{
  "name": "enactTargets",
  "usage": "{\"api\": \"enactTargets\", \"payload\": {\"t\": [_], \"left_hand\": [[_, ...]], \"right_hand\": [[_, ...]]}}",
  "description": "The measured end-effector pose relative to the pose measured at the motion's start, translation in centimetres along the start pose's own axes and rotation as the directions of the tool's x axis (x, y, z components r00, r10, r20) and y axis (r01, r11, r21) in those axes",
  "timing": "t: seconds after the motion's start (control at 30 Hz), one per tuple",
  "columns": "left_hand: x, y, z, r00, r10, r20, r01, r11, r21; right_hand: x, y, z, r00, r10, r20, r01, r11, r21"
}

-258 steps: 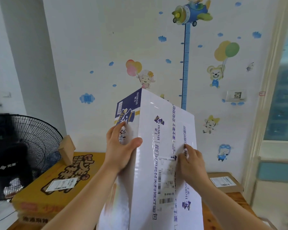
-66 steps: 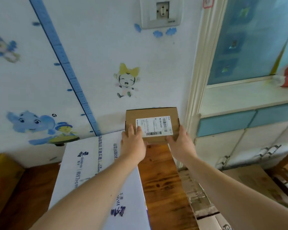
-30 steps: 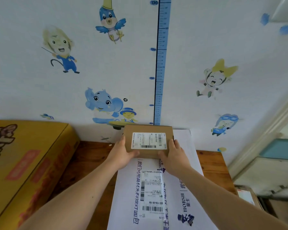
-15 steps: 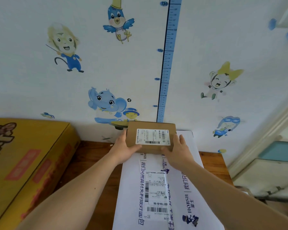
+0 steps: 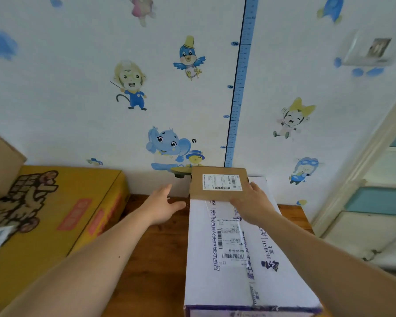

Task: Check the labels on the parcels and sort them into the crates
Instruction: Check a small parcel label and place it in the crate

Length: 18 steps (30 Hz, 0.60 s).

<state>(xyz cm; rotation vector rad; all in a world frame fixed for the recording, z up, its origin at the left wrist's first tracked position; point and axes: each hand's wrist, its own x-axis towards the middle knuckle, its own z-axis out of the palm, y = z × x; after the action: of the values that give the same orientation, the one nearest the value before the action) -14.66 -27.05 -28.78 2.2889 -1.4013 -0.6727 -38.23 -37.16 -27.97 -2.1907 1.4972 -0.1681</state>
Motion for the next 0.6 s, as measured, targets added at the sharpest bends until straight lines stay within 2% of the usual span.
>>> {"api": "enactTargets", "payload": {"t": [0.07, 0.23, 0.47, 0.6], "left_hand": [[-1.6, -0.5, -0.9, 1.0, 0.001, -0.01, -0.001, 1.0, 0.012], [-6.9, -2.5, -3.3, 0.995, -0.05, -0.085, 0.05, 0.999, 0.001], [-16.7, -8.5, -5.9, 0.963, -0.182, -0.199, 0.191, 0.981, 0.025], [-21.7, -12.5, -8.1, 0.909, -0.341, -0.24, 0.348, 0.937, -0.013]], "right_hand": [[-1.1, -0.8, -0.1, 0.999, -0.016, -0.028, 0.017, 0.999, 0.04], [-3.5, -3.7, -0.3, 0.995, -0.101, -0.009, 0.1, 0.993, -0.06], [-7.7, -10.1, 3.1, 0.94, -0.327, 0.099, 0.331, 0.943, -0.028], [-10.4, -13.7, 5.4, 0.897, -0.408, 0.168, 0.413, 0.911, 0.006]]}}
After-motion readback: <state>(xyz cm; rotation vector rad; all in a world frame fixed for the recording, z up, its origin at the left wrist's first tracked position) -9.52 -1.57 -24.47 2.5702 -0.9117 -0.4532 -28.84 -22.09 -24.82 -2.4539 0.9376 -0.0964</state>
